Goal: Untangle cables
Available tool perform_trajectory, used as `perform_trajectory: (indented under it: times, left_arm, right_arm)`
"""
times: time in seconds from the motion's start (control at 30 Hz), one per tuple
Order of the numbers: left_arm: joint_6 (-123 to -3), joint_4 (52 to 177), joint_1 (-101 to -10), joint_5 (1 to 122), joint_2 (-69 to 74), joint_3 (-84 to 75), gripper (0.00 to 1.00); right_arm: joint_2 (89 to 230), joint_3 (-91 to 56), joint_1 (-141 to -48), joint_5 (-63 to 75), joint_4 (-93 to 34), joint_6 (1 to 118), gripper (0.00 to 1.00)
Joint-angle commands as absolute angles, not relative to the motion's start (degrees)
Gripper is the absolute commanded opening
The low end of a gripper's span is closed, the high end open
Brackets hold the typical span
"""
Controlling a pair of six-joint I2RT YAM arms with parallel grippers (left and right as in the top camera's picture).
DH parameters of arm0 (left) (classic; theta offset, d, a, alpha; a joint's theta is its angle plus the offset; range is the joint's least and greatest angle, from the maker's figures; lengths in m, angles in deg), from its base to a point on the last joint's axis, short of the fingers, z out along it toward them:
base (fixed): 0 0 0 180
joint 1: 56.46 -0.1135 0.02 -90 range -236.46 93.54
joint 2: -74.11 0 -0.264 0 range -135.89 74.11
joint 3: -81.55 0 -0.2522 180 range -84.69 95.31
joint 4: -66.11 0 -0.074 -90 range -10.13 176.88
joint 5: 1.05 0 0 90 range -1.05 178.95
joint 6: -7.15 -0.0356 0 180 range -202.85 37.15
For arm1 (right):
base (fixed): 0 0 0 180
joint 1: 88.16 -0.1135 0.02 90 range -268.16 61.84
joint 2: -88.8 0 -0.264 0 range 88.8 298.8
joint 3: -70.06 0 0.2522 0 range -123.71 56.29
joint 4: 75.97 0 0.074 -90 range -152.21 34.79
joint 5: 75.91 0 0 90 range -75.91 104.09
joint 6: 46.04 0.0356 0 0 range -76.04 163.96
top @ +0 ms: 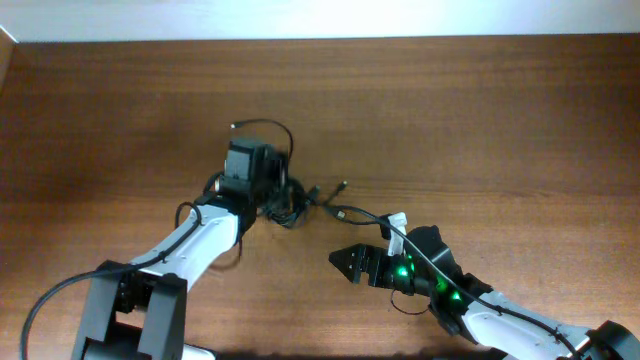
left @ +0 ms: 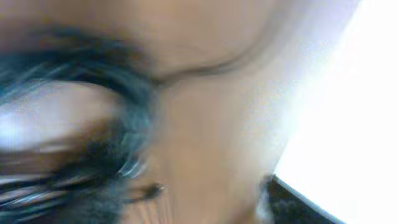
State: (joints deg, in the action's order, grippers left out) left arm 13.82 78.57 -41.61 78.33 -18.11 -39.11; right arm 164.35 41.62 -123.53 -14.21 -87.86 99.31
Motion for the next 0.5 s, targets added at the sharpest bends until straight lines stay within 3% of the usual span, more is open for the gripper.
perform_trajectory:
  times: [0.0,0.03,0.13,0.27,0.33,0.37,0.47]
  left_arm:
    - [-15.45,70.40,-42.94,70.82,-16.17,-38.87,0.99]
    - [-23.25,67.25,-43.20,70.42,-15.01,-38.87,0.99]
    - [-69.11,59.30,-43.36,70.97,-10.16,-38.87,0.99]
    - [-126.88,68.11,-43.36,75.19,-9.22,-38.87,0.96]
    - [-137.06,73.29,-43.51,76.35,-10.07,-38.87,0.89]
    - [-136.91,74.40,-43.62,76.78,-10.57,-38.87,0.99]
    - [-136.93,79.58,-43.64,81.79,-11.71,-38.87,0.99]
  right_arm:
    - [164.09,41.60,-123.73,-13.70,-87.86,99.12,0.99]
    - [164.09,41.60,-123.73,-13.70,-87.86,99.09,0.98]
    - [164.09,41.60,-123.73,-13.70,-87.86,99.12,0.99]
    - [164.09,41.60,-123.73,-13.68,-88.10,99.12,0.99]
    - [164.09,41.60,-123.73,-13.70,-88.10,99.12,0.99]
    - [164.09,41.60,-123.73,-13.70,-88.10,99.12,0.98]
    - [164.09,41.60,-123.73,-13.72,-88.05,99.12,0.99]
